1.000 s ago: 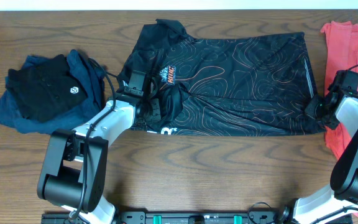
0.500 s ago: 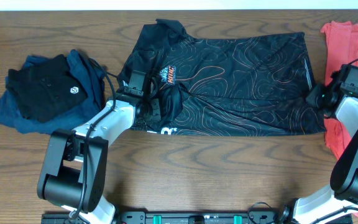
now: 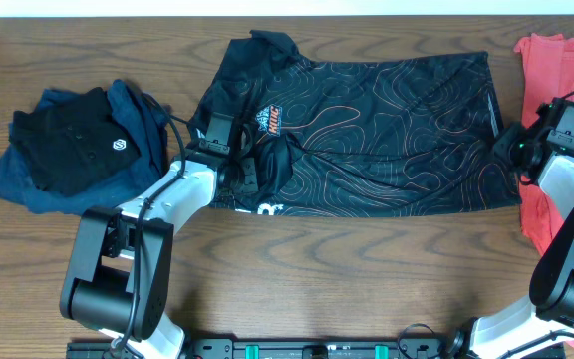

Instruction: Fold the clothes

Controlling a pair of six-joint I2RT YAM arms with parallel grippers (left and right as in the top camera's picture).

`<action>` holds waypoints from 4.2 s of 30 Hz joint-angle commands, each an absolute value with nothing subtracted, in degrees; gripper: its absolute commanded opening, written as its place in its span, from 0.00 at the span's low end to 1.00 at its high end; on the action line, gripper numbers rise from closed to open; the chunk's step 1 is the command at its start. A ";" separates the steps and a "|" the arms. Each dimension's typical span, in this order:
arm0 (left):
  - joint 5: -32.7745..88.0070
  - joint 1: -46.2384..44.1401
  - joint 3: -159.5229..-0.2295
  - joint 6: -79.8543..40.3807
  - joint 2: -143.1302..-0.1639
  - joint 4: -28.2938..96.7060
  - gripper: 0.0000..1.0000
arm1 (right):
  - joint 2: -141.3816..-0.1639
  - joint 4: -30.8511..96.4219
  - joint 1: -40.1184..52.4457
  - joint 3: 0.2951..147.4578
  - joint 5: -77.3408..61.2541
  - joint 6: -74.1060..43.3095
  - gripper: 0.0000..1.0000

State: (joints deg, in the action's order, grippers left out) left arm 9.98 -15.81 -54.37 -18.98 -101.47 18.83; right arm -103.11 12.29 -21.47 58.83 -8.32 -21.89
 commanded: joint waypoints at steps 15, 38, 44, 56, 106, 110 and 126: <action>5.28 -15.51 -53.23 -17.82 -102.98 22.24 0.38 | -102.41 25.98 -21.78 56.90 1.32 -14.00 0.33; 5.54 -15.51 -50.72 -18.09 -102.98 42.70 0.38 | -102.59 41.50 -22.44 49.32 12.84 -19.75 0.11; 6.04 -15.51 -50.72 -18.06 -102.96 46.83 0.38 | -101.80 44.47 -23.49 49.32 14.24 -22.02 0.14; 8.54 -15.53 -50.72 -18.09 -102.17 46.48 0.38 | -98.52 49.52 -27.00 49.32 15.42 -24.88 0.17; -0.95 -10.02 -45.91 -23.22 -98.43 35.24 0.56 | -98.35 45.04 -27.35 49.28 12.60 -24.12 0.21; -0.91 -9.98 -42.61 -27.20 -98.43 35.86 0.56 | -98.35 45.06 -27.35 49.28 12.58 -24.12 0.22; -0.71 -9.91 -41.47 -34.85 -98.13 46.46 0.56 | -98.35 45.43 -27.38 49.28 12.60 -23.51 0.22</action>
State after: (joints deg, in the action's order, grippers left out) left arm 1.52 -10.22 -46.68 -32.73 -94.04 44.80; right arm -97.58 46.39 -26.72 50.50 14.09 -23.66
